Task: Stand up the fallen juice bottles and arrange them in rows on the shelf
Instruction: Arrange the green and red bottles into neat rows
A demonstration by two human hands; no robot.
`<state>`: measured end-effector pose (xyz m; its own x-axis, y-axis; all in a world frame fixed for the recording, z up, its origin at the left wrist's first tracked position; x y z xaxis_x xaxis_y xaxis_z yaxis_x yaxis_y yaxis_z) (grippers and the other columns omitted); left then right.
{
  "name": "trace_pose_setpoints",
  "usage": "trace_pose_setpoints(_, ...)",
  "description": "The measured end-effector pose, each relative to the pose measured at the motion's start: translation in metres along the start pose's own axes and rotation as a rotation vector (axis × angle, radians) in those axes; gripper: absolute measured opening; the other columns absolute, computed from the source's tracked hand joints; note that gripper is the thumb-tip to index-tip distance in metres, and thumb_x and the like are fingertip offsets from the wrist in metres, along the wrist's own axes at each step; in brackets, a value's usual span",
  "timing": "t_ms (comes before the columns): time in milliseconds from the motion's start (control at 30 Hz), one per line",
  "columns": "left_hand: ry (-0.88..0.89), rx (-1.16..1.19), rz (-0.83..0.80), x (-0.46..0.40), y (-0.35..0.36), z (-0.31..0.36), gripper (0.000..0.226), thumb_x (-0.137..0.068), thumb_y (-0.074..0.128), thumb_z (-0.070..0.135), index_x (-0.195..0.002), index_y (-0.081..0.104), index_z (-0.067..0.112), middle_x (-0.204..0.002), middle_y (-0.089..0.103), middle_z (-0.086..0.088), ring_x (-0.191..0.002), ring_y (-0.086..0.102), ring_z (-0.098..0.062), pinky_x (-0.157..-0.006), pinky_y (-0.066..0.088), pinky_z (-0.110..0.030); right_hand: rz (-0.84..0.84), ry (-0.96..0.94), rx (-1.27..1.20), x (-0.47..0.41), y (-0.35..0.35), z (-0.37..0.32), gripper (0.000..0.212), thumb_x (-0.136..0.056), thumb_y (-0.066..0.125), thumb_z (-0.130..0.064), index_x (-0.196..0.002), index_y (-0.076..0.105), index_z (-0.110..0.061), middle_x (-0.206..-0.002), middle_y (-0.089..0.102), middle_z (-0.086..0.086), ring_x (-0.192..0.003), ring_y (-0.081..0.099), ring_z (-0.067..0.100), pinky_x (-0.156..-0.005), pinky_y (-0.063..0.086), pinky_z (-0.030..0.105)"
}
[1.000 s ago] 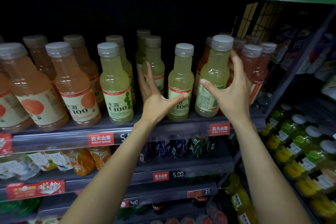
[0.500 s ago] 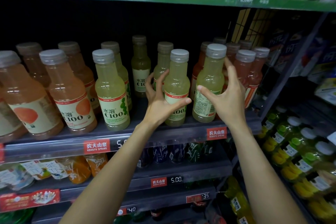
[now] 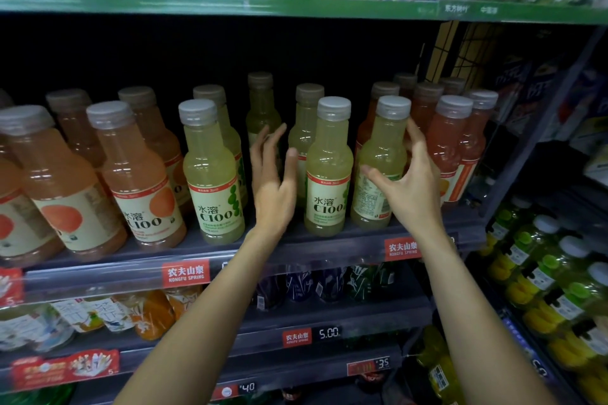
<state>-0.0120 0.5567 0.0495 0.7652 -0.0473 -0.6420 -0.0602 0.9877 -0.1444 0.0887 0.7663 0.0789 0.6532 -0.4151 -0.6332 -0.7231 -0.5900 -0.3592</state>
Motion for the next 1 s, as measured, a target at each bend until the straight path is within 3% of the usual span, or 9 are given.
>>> trace_pose_setpoints(133,0.035,-0.267,0.115,-0.029,-0.01,0.007,0.04,-0.097,0.053,0.013,-0.135,0.045,0.007,-0.138,0.044,-0.013,-0.13,0.042,-0.024,-0.107,0.033,-0.028,-0.02,0.007,-0.013,-0.001,0.0,0.002,0.086,-0.074,0.079,-0.024,-0.144,0.029,-0.025,-0.119,0.054,-0.012,-0.101,0.046,-0.011,-0.081,0.032,-0.004)
trace_pose_setpoints(300,0.101,-0.6,0.049,-0.057,0.004,0.012,0.035,-0.097,0.049,0.011,-0.128,0.05,-0.005,-0.141,0.031,-0.039,-0.13,0.036,-0.051,-0.102,0.039,-0.046,-0.031,0.005,-0.003,-0.001,0.001,0.002,0.086,-0.074,0.08,-0.023,-0.144,0.03,-0.023,-0.118,0.052,-0.014,-0.097,0.044,-0.019,-0.079,0.031,-0.007)
trace_pose_setpoints(367,0.048,-0.672,-0.039,-0.066,0.009,0.005,0.042,-0.102,0.04,0.019,-0.141,0.041,0.004,-0.151,0.014,-0.037,-0.139,0.019,-0.05,-0.112,0.026,-0.044,-0.031,0.004,0.0,-0.001,0.0,0.002,0.086,-0.074,0.079,-0.023,-0.144,0.029,-0.023,-0.118,0.05,-0.014,-0.096,0.042,-0.023,-0.078,0.029,-0.008)
trace_pose_setpoints(433,0.035,-0.763,-0.133,-0.074,0.016,-0.002,0.042,-0.104,0.032,0.021,-0.144,0.039,0.009,-0.152,0.019,-0.033,-0.14,0.015,-0.05,-0.116,0.014,-0.047,-0.034,0.002,0.003,-0.001,0.001,0.002,0.086,-0.075,0.079,-0.022,-0.145,0.029,-0.022,-0.118,0.049,-0.014,-0.096,0.04,-0.025,-0.078,0.028,-0.008)
trace_pose_setpoints(500,0.027,-0.848,-0.221,-0.075,0.024,-0.008,0.042,-0.105,0.023,0.017,-0.144,0.036,0.009,-0.142,0.042,-0.027,-0.132,0.03,-0.05,-0.114,0.015,-0.054,-0.034,0.004,0.007,-0.002,0.001,0.002,0.087,-0.074,0.079,-0.022,-0.145,0.029,-0.021,-0.118,0.049,-0.013,-0.1,0.039,-0.019,-0.078,0.027,-0.009)
trace_pose_setpoints(567,0.053,-0.943,-0.26,-0.077,0.028,-0.009,0.042,-0.105,0.022,0.018,-0.143,0.035,0.008,-0.13,0.051,-0.026,-0.119,0.044,-0.046,-0.105,0.028,-0.05,-0.03,0.004,0.013,-0.002,0.0,0.002,0.087,-0.074,0.079,-0.024,-0.145,0.029,-0.021,-0.122,0.051,-0.012,-0.103,0.04,-0.013,-0.079,0.027,-0.009)
trace_pose_setpoints(767,0.042,-0.705,-0.118,-0.078,0.012,-0.001,0.036,-0.101,0.041,0.021,-0.132,0.046,0.003,-0.127,0.039,-0.037,-0.096,0.054,-0.044,-0.082,0.042,-0.036,-0.034,0.011,0.012,-0.002,0.002,0.003,0.087,-0.074,0.079,-0.024,-0.145,0.029,-0.022,-0.117,0.049,-0.014,-0.1,0.038,-0.016,-0.077,0.028,-0.009)
trace_pose_setpoints(867,0.088,-0.792,-0.022,-0.07,0.001,0.011,0.046,-0.096,0.053,0.014,-0.137,0.041,-0.002,-0.135,0.031,-0.045,-0.1,0.054,-0.048,-0.087,0.044,-0.04,-0.035,0.012,0.011,-0.002,0.002,0.002,0.086,-0.075,0.079,-0.024,-0.145,0.029,-0.021,-0.119,0.048,-0.014,-0.101,0.037,-0.017,-0.077,0.027,-0.01)
trace_pose_setpoints(1000,0.11,-0.993,0.082,-0.064,-0.004,0.017,0.069,-0.075,0.079,0.025,-0.128,0.042,0.001,-0.117,0.05,-0.043,-0.092,0.059,-0.048,-0.079,0.052,-0.042,-0.038,0.011,0.015,-0.003,0.002,0.002,0.088,-0.075,0.078,-0.025,-0.146,0.028,-0.021,-0.121,0.047,-0.014,-0.103,0.034,-0.017,-0.077,0.024,-0.012)
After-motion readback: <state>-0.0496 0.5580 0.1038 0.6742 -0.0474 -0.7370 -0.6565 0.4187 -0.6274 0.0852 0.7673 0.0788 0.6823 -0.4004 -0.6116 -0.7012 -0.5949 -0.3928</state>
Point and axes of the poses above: each hand's wrist, its own x-axis away from the middle knuckle, its own y-axis out of the palm, z = x × y, the point moved 10 cm from there along -x, towards the middle knuckle
